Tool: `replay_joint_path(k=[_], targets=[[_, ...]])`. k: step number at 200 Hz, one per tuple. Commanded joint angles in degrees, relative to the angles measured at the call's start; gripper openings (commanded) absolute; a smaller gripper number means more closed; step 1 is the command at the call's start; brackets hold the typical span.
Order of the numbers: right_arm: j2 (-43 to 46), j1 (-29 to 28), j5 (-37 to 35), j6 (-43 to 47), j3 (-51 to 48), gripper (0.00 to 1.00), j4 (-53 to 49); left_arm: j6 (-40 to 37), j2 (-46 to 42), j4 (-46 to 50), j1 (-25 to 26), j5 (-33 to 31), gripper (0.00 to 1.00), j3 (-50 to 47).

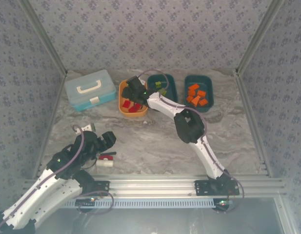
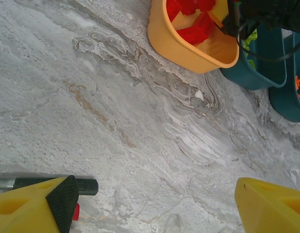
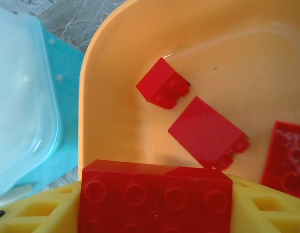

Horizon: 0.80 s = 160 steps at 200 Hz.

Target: Sort the legos into containers by color

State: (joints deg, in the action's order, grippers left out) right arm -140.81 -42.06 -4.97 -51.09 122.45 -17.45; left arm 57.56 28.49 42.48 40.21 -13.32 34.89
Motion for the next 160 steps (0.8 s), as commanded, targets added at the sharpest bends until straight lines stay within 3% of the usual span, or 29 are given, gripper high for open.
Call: replay_joint_path(k=[1,49,90,127,160], targets=[[-2.78,-0.02,3.86,-3.9,5.05,0.49,1.44,0.1,-0.48,0.83,0.34,-0.37,0.86,1.7],[-6.43,0.55,3.7,-7.47,8.32,0.55,0.48,-0.6,0.9,-0.95,0.39,0.85,0.86,1.58],[-6.32,1.19,4.06,-6.38,10.37,0.79,-2.0,-0.87,1.26,-1.91,0.63,2.14,0.86,1.84],[0.56,0.39,2.45,0.21,9.13,0.9,-4.02,-0.87,1.83,-2.35,0.67,2.64,0.86,1.6],[10.36,-0.14,0.49,5.13,2.4,0.94,-3.55,-1.2,2.27,-1.43,0.66,1.95,0.86,2.68]])
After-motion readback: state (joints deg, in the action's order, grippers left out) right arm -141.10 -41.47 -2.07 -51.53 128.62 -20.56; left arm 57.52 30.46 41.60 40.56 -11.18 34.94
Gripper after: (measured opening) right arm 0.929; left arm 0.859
